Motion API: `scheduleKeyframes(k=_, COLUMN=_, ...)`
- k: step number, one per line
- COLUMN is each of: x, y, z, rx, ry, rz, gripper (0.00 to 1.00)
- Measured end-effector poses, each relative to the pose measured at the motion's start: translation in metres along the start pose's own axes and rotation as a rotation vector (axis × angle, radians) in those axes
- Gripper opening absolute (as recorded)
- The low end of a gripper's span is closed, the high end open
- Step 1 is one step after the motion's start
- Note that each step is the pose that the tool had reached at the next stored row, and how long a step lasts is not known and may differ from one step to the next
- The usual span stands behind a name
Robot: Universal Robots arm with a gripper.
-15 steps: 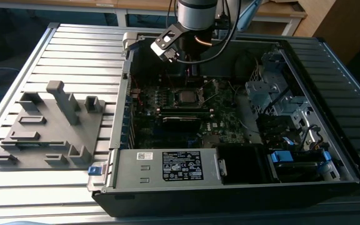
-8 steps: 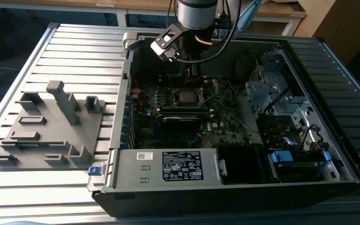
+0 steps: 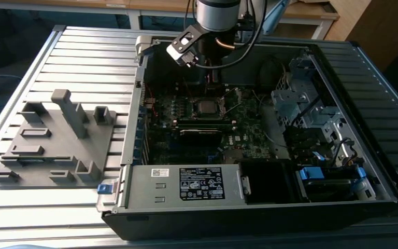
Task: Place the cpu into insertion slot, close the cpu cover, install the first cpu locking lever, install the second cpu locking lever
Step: 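Close the cpu cover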
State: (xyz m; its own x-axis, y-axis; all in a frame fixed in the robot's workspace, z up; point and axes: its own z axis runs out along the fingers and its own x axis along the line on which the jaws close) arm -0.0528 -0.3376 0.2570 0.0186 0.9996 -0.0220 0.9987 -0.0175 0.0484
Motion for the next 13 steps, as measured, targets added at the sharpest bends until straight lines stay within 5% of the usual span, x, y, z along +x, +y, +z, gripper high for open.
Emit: scheduleKeyframes(k=13, x=-0.0001, y=0.0003, z=-0.0050, rx=-0.0001, ry=0.0002, rz=0.000, gripper=0.10)
